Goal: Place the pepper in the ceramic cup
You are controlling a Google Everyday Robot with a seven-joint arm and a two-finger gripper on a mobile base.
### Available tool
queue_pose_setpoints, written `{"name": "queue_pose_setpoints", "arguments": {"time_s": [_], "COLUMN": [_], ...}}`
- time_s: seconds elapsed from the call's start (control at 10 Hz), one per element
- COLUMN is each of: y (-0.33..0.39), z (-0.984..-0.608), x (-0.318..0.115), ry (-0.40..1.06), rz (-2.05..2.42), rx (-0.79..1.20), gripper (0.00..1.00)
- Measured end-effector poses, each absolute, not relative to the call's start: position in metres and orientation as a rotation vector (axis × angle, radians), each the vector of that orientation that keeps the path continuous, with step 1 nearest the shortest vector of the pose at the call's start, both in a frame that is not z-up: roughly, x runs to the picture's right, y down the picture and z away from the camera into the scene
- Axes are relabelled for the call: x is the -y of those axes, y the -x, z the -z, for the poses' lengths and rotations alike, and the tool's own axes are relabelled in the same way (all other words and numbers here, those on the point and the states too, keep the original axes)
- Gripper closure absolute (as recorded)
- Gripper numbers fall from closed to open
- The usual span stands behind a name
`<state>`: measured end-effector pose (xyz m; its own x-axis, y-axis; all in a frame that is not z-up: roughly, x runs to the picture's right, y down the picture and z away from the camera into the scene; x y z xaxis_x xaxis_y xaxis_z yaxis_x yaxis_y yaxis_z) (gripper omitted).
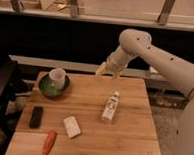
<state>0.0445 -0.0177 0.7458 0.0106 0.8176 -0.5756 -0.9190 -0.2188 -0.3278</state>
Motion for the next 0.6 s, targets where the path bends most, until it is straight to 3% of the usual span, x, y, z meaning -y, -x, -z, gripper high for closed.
{"name": "queue_pose_setpoints", "arguments": {"time_s": [0.6], "y": [0.092], "z": [-0.722], "x": [-0.030], "ry": [0.906], "rz": [-1.357], "rx": [-0.068], "gripper": [0.37]}}
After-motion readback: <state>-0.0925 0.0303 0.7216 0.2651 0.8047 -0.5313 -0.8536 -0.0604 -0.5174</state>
